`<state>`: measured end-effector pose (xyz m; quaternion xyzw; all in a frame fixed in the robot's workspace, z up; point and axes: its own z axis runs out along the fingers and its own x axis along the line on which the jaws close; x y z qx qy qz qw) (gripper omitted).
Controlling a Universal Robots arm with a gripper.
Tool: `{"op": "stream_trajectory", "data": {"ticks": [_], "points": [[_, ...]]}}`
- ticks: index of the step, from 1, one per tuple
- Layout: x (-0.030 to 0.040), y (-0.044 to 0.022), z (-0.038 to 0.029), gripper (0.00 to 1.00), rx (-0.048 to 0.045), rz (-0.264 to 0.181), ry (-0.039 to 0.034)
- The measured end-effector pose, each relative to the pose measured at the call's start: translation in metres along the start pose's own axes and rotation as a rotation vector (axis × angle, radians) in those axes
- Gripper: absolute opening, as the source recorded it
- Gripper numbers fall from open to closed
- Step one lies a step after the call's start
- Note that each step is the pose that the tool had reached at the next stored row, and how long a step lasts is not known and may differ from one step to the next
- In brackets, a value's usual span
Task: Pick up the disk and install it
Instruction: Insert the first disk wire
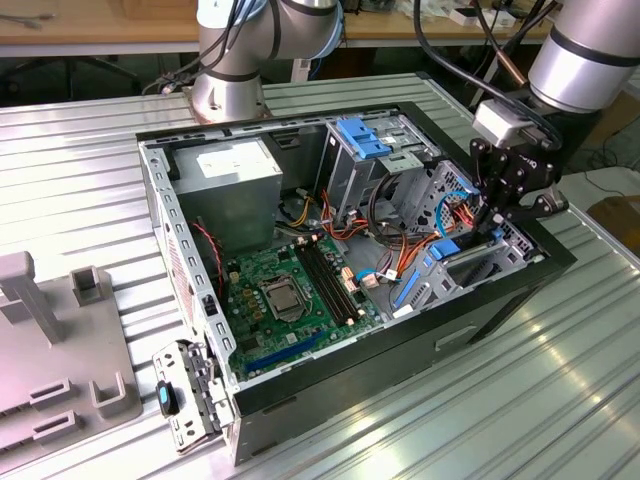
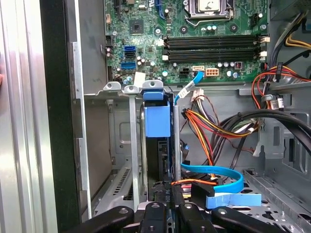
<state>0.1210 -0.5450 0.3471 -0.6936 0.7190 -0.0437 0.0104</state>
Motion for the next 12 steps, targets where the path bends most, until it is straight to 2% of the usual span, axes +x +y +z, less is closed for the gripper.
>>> {"op": "stream_trajectory", "data": {"ticks": [12], "points": [[-0.0003,0.0004,0.0052,0.16,0.0000,0.000,0.0000]]}}
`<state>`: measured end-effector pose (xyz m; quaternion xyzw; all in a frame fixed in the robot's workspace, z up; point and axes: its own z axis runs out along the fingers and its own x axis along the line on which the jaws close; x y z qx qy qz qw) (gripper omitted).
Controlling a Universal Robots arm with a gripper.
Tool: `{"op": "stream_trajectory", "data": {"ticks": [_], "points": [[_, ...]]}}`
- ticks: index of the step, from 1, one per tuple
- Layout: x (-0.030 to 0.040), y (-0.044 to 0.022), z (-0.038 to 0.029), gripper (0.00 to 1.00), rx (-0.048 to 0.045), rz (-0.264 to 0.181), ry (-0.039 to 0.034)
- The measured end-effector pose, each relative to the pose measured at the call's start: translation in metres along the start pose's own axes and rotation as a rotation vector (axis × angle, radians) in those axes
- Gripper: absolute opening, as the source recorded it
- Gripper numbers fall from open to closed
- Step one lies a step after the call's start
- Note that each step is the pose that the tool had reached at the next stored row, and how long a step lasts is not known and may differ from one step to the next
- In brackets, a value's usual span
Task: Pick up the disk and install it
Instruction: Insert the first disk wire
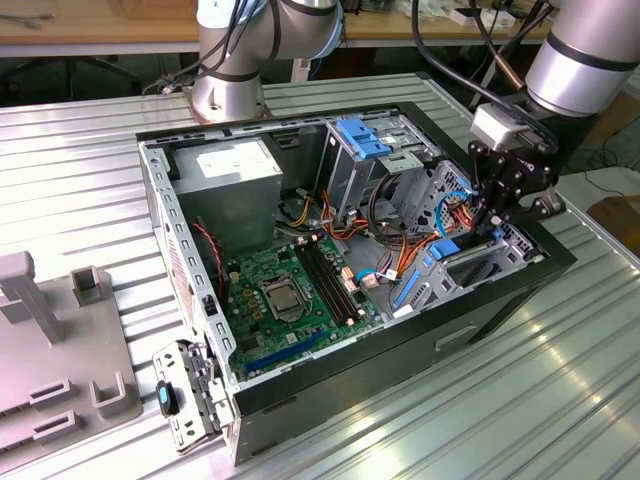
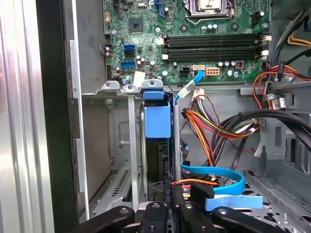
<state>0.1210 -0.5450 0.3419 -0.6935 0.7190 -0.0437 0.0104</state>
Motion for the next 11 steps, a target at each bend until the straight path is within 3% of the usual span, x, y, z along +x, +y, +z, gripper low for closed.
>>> {"op": "stream_trajectory", "data": {"ticks": [11], "points": [[-0.0001,0.0004,0.0046,0.16,0.0000,0.000,0.0000]]}}
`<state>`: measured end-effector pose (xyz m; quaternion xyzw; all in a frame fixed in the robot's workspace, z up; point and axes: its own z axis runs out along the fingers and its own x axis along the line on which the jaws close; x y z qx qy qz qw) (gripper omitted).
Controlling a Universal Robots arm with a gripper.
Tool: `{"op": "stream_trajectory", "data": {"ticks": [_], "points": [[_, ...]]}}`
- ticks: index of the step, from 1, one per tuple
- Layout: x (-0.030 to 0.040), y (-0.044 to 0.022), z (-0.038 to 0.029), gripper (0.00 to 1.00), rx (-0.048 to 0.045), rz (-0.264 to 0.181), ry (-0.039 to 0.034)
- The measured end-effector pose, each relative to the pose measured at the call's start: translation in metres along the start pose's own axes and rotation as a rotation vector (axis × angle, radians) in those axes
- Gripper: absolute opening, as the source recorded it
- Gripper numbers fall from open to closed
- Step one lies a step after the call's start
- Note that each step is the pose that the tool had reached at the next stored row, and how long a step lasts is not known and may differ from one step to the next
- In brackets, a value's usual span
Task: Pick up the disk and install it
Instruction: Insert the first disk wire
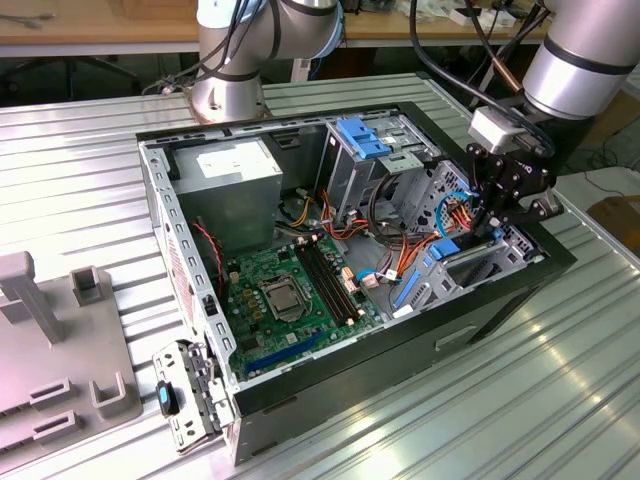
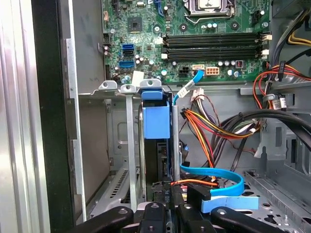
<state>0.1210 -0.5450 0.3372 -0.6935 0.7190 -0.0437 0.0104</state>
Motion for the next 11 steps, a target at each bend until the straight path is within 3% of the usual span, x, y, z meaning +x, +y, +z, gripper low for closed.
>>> {"op": "stream_trajectory", "data": {"ticks": [6,11], "points": [[0.0001,-0.0001,-0.0005,0.24,0.0000,0.000,-0.0001],[0.0003,-0.0006,-0.0074,0.24,0.0000,0.000,-0.0002]]}}
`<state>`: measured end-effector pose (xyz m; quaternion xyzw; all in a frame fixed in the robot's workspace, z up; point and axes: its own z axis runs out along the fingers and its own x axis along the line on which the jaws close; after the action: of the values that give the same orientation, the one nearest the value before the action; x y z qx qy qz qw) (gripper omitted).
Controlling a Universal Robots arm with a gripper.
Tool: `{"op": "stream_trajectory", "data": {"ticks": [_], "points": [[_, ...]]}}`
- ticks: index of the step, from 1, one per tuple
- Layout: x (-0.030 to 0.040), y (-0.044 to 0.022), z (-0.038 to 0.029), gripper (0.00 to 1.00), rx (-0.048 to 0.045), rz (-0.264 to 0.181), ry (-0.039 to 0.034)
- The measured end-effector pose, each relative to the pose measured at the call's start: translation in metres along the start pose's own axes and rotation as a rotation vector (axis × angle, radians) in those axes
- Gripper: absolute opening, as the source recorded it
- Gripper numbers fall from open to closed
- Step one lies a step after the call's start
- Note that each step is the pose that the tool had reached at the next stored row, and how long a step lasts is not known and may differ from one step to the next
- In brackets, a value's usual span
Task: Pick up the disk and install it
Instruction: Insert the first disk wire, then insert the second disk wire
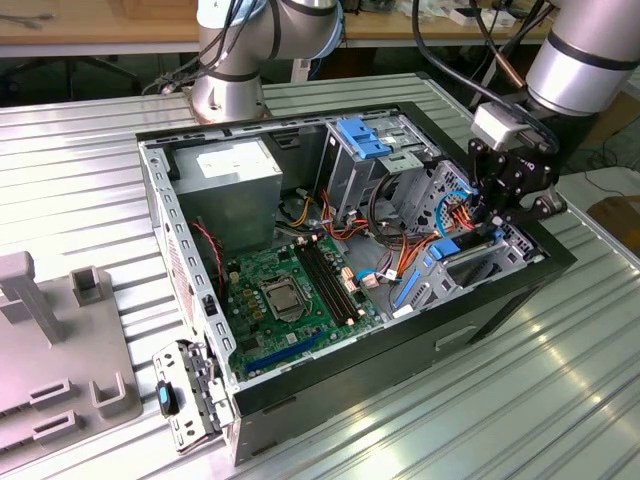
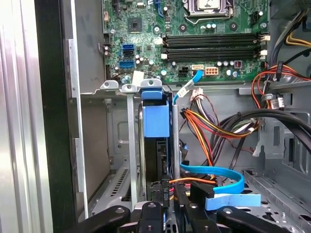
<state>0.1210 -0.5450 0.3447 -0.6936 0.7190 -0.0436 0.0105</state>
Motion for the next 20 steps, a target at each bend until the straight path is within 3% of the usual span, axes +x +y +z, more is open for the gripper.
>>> {"op": "stream_trajectory", "data": {"ticks": [7,9,18,20], "points": [[0.0002,-0.0002,-0.0034,0.24,0.0000,0.000,0.0001],[0.0002,-0.0003,-0.0035,0.11,0.0000,0.000,0.0000],[0.0002,-0.0003,-0.0045,0.11,0.0000,0.000,0.0000],[0.0005,-0.0009,-0.0112,0.11,-0.0001,0.000,0.0001]]}}
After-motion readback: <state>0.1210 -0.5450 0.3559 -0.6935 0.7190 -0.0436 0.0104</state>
